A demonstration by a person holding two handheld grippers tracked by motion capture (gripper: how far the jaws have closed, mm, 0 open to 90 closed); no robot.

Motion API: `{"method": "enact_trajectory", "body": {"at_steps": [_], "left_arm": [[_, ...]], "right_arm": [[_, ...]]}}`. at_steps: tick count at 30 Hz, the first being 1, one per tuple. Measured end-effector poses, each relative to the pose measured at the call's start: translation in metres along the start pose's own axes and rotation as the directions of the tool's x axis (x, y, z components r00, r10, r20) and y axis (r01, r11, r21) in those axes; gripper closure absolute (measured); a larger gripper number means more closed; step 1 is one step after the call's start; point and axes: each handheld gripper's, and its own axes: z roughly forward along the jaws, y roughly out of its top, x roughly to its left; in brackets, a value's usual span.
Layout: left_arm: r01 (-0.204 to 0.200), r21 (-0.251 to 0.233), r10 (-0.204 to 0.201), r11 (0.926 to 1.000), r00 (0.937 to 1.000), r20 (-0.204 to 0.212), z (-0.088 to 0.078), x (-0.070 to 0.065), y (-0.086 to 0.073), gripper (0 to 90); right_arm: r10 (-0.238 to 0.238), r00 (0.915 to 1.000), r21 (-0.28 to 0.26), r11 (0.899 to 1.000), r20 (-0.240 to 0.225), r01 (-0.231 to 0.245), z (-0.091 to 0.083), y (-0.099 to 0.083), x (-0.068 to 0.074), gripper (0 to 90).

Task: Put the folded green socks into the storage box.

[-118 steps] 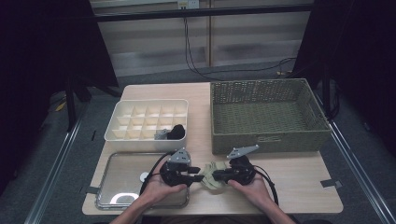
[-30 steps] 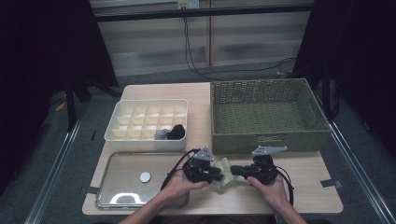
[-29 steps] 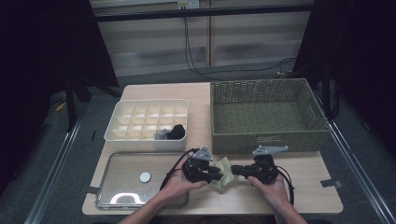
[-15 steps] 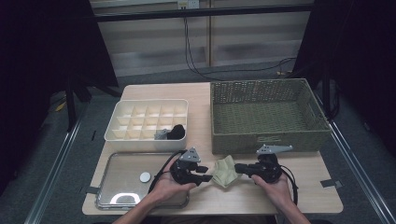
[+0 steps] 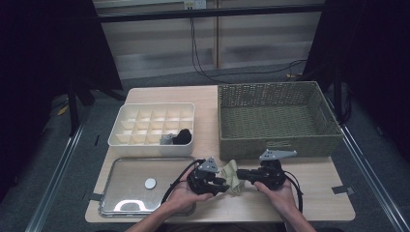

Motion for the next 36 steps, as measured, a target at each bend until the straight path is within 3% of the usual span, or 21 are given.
{"method": "enact_trajectory", "body": {"at_steps": [5, 8, 12, 13, 14, 18, 20, 21, 22, 23, 27, 29, 32, 33, 34, 36], "left_arm": [[-0.016, 0.034, 0.017, 0.9993, 0.9997, -0.015, 0.0, 0.0, 0.002, 72.0], [-0.004, 0.004, 0.004, 1.0, 1.0, -0.009, 0.003, -0.001, 0.0, 74.3], [-0.019, 0.01, 0.019, 0.9998, 0.9996, -0.018, 0.003, -0.001, 0.0, 78.5], [-0.014, 0.037, 0.015, 0.9992, 0.9992, -0.037, 0.002, -0.002, 0.0, 79.0], [-0.007, 0.018, 0.007, 0.9998, 0.9998, -0.016, 0.003, -0.001, -0.001, 79.9], [-0.008, 0.034, 0.009, 0.9994, 0.9997, -0.025, 0.002, 0.0, 0.0, 81.3], [0.007, 0.018, -0.006, 0.9998, 0.9996, -0.026, 0.004, 0.0, -0.001, 81.2], [0.005, 0.043, -0.004, 0.9991, 0.9995, -0.032, 0.002, 0.0, 0.001, 81.2], [0.01, 0.024, -0.009, 0.9997, 0.9996, -0.028, 0.003, 0.001, 0.0, 81.1], [0.003, 0.041, -0.002, 0.9991, 0.9995, -0.031, 0.001, 0.001, 0.001, 80.6], [0.008, -0.014, -0.009, 0.9999, 0.9991, -0.041, -0.013, 0.009, 0.005, 78.9], [0.047, -0.074, -0.049, 0.9961, 0.9986, -0.022, -0.023, 0.014, 0.007, 76.6], [0.05, -0.12, -0.052, 0.9915, 0.9984, -0.02, -0.032, 0.017, 0.014, 66.4], [0.056, -0.133, -0.057, 0.9895, 0.9984, -0.002, -0.035, 0.018, 0.019, 65.3], [0.035, -0.13, -0.036, 0.9909, 0.9993, -0.011, -0.033, 0.016, 0.024, 63.8], [0.036, -0.129, -0.039, 0.991, 0.9991, -0.018, -0.029, 0.016, 0.025, 59.6]], "right_arm": [[-0.017, 0.9993, 0.022, 1.0, -0.034, 0.018, 0.01, -0.002, 0.007, 83.2], [-0.02, 0.9989, 0.035, 0.999, -0.043, 0.022, 0.013, -0.003, 0.008, 82.8], [-0.026, 0.9986, 0.052, 0.998, -0.047, 0.028, 0.018, -0.007, 0.012, 82.9], [-0.023, 0.9985, 0.059, 0.998, -0.049, 0.026, 0.018, -0.008, 0.012, 82.9], [-0.02, 0.9987, 0.066, 0.998, -0.047, 0.023, 0.019, -0.009, 0.013, 82.9], [-0.023, 0.999, 0.079, 0.997, -0.038, 0.026, 0.018, -0.013, 0.014, 83.3], [-0.022, 0.9992, 0.082, 0.996, -0.034, 0.025, 0.019, -0.015, 0.013, 83.7], [-0.024, 0.9994, 0.082, 0.996, -0.023, 0.026, 0.02, -0.015, 0.013, 83.9], [-0.02, 0.9996, 0.084, 0.996, -0.02, 0.022, 0.021, -0.016, 0.014, 84.0], [-0.026, 0.9994, 0.09, 0.996, -0.021, 0.028, 0.022, -0.017, 0.014, 84.2], [-0.062, 0.998, 0.093, 0.994, -0.009, 0.063, 0.023, -0.02, 0.018, 84.8], [-0.058, 0.9982, 0.092, 0.994, -0.012, 0.059, 0.024, -0.021, 0.019, 84.9], [-0.063, 0.9977, 0.096, 0.993, -0.024, 0.065, 0.025, -0.022, 0.019, 85.1], [-0.066, 0.9975, 0.099, 0.993, -0.025, 0.068, 0.026, -0.022, 0.02, 85.2], [-0.079, 0.9966, 0.1, 0.992, -0.024, 0.081, 0.026, -0.022, 0.021, 85.2], [-0.077, 0.9967, 0.102, 0.992, -0.024, 0.079, 0.026, -0.022, 0.021, 85.2]]}}
